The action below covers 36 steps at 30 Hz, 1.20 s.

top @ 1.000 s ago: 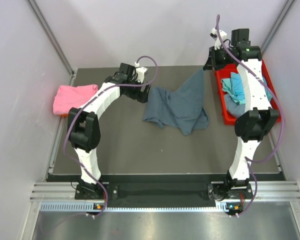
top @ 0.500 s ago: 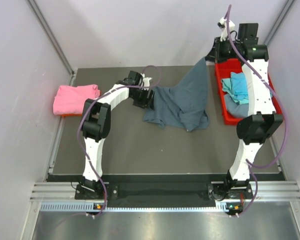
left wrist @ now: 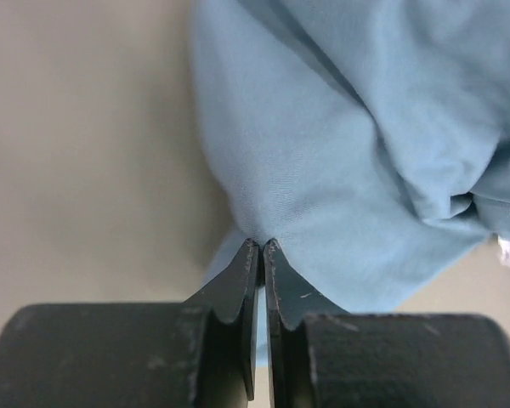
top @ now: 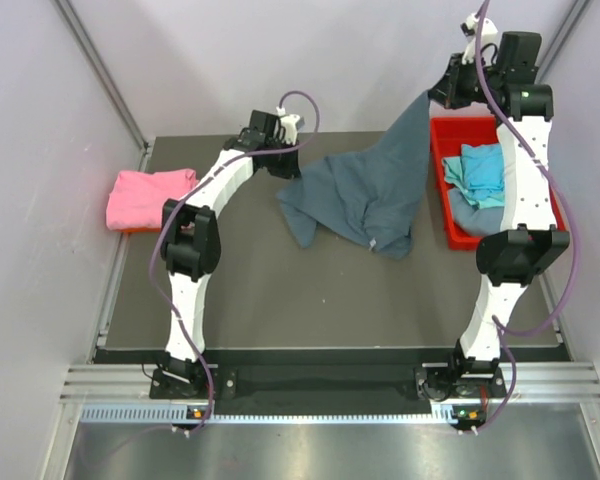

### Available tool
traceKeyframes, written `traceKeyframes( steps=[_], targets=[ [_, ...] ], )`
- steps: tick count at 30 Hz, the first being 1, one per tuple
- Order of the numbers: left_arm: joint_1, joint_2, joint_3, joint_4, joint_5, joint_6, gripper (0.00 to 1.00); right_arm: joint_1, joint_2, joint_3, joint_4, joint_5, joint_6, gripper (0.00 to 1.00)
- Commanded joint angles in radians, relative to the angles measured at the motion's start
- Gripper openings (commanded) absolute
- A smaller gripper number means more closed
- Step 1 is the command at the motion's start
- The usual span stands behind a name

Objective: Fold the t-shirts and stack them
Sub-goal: Flatten the tshirt out

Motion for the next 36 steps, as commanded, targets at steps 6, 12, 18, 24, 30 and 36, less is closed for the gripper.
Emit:
traceKeyframes(
  steps=[6, 12, 18, 24, 30, 36],
  targets=[
    [0.051, -0.198, 0.138, 0.067, -0.191, 0.191, 0.06, -0.014, -0.008, 0.087, 0.182, 0.027, 0.047, 0.0],
    [0.049, -0.294, 0.186, 0.047, -0.25, 0.26, 0.07, -0.014, -0.068, 0.081, 0.265, 0.013, 0.102, 0.0],
    [0.048, -0.432, 0.138, -0.089, -0.112, 0.19, 0.07, -0.014, -0.162, -0.012, 0.25, -0.054, 0.096, 0.0],
    [0.032, -0.627, -0.171, -0.158, 0.105, -0.039, 0.68, -0.014, -0.238, -0.172, 0.216, -0.084, 0.07, 0.0],
    [0.032, -0.588, -0.238, -0.14, -0.041, -0.013, 0.82, -0.014, -0.232, -0.237, 0.18, -0.108, 0.084, 0.0],
    [0.119, -0.281, -0.025, -0.193, -0.046, 0.066, 0.77, -0.014, -0.203, -0.293, 0.153, -0.128, 0.079, 0.0]
  ],
)
